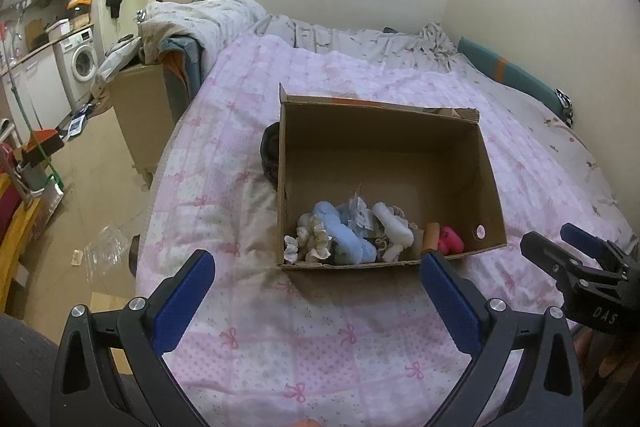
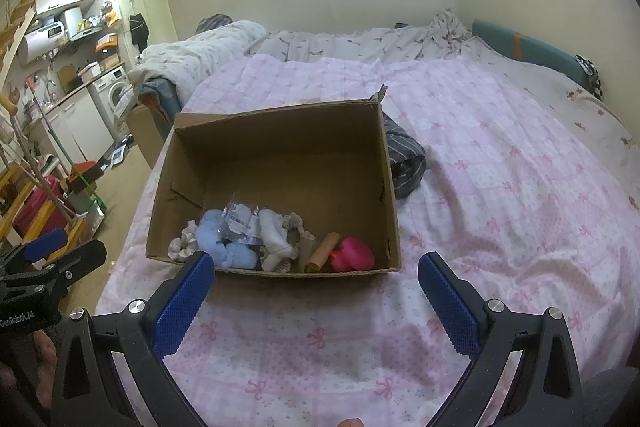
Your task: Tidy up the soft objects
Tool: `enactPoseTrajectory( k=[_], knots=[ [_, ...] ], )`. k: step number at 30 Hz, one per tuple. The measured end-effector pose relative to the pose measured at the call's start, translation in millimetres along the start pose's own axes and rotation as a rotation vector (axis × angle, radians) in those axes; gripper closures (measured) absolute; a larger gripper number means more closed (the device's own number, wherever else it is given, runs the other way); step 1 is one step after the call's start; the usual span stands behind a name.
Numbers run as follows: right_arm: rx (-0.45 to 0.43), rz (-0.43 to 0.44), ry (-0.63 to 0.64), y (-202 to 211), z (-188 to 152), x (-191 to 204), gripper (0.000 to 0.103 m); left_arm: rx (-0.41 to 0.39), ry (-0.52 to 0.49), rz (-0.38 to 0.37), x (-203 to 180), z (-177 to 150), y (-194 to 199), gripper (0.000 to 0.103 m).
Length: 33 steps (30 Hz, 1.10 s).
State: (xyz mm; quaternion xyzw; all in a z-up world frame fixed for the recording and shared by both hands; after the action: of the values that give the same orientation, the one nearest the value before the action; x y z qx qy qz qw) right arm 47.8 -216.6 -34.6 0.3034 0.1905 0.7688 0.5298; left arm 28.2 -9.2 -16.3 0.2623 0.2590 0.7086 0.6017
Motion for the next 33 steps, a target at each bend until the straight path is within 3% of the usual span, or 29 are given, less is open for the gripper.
enactPoseTrajectory(
  k=[33],
  knots=[
    [-0.011, 0.016, 0.015, 3.1, -1.1, 5.4, 0.000, 0.003, 0.003, 0.001, 1.7, 0.7, 0.1, 0.001]
  ],
)
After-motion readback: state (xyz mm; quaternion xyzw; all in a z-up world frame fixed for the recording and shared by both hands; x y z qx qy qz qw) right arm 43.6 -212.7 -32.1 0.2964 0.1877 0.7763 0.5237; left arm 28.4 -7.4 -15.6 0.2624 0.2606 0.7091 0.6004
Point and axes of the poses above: each gripper's, at about its wrist camera, not at the fingertips, and y roughly against the way its jaws point, x to its left, z to its top, the point moved 5 cm from there along -y, roughly the way its jaws point, and after that the axes turned 12 degrees about z, right-handed, at the moved point
